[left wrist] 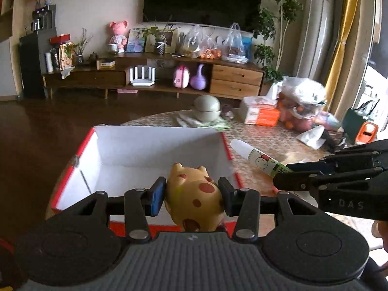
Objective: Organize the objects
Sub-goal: 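Carry the toy and marker over the red box and open both tools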
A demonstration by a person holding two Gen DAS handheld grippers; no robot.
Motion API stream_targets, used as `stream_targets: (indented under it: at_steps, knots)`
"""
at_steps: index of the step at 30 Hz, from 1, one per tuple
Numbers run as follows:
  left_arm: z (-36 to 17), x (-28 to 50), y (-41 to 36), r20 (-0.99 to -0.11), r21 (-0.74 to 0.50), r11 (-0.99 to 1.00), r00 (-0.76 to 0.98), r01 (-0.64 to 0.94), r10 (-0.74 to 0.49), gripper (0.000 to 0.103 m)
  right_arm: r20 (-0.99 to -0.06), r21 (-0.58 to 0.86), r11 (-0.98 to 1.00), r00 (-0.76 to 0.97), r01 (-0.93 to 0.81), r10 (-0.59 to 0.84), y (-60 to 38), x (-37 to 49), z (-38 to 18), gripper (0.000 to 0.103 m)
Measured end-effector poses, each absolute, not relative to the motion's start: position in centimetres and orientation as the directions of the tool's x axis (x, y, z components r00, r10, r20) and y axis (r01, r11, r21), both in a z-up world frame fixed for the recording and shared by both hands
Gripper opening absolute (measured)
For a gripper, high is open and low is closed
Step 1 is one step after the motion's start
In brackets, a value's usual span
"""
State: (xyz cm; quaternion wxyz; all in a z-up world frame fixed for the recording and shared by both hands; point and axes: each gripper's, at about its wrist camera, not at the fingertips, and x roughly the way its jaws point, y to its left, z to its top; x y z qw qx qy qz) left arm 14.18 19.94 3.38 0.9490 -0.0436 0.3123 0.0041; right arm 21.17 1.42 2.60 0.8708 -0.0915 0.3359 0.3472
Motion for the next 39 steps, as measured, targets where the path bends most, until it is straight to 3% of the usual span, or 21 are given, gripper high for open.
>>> stream_targets:
  at_steps: [19, 35, 37, 39]
  knots:
    - [-3.9, 26.3, 26.8, -0.793, -0.019, 0.996, 0.608, -0.089, 0.039, 0.046, -0.808, 0.007, 0.739, 0.431, -0.674, 0.400, 11.8, 27.5, -6.0, 0.017]
    - [-7.2, 28.9, 27.8, -0.901, -0.024, 0.989, 0.431, -0.148, 0.043, 0.048, -0.842, -0.040, 0.702, 0.402, -0.711, 0.360, 13.8, 27.5, -7.5, 0.020]
    - [-7.0, 28.8, 27.9, -0.895, -0.034, 0.987, 0.444, -0.154, 0.038, 0.052, -0.841, -0.029, 0.701, 0.397, -0.712, 0.368, 13.7, 27.5, -7.3, 0.023]
    - [-6.7, 28.5, 28.0, -0.888, -0.040, 0.986, 0.458, -0.160, 0.039, 0.062, -0.834, -0.033, 0.703, 0.407, -0.711, 0.372, 13.5, 27.3, -6.9, 0.026]
